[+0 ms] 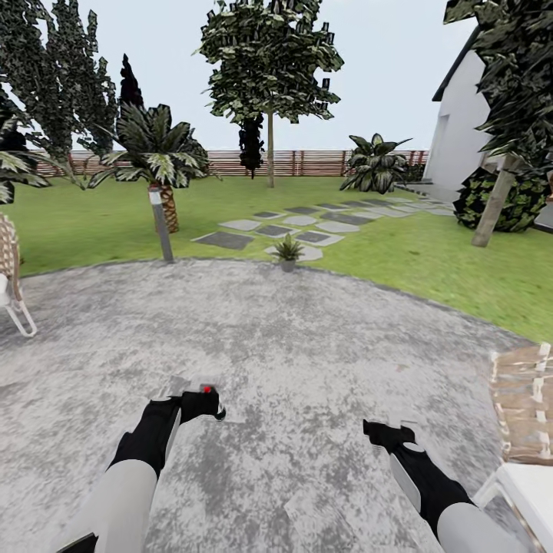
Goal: Pick up the pesticide atomizer in the garden and spray insectifuge to fully cover both potted plants in the garden.
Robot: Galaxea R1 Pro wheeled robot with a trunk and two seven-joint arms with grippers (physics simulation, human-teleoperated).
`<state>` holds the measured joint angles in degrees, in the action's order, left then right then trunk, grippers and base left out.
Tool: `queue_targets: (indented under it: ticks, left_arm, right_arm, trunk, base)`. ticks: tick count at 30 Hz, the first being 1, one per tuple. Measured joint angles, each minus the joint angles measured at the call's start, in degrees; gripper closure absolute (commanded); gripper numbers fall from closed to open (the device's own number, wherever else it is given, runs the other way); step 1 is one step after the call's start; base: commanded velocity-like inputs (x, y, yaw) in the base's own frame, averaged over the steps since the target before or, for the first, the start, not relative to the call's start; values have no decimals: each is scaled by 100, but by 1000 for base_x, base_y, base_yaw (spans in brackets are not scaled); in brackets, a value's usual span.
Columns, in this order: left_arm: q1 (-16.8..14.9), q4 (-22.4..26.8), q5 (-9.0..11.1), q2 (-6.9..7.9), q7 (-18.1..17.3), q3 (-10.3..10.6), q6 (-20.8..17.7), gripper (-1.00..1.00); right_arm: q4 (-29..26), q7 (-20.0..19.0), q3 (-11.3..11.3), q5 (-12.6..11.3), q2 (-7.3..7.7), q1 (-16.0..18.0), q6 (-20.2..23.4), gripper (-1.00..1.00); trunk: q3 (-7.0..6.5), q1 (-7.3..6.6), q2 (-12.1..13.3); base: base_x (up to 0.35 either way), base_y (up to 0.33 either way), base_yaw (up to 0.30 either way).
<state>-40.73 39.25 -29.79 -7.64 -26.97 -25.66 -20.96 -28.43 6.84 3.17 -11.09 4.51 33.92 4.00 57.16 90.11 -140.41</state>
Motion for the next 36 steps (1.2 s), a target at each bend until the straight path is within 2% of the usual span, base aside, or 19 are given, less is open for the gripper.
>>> queue_targets:
  ticks: [36]
  left_arm:
    - [0, 0, 0, -1, 0, 8, -1, 100]
  right_arm:
    - [-1, 0, 0, 0, 0, 0, 0, -100]
  trunk:
    - [0, 0, 0]
  base:
    - [338, 0, 0]
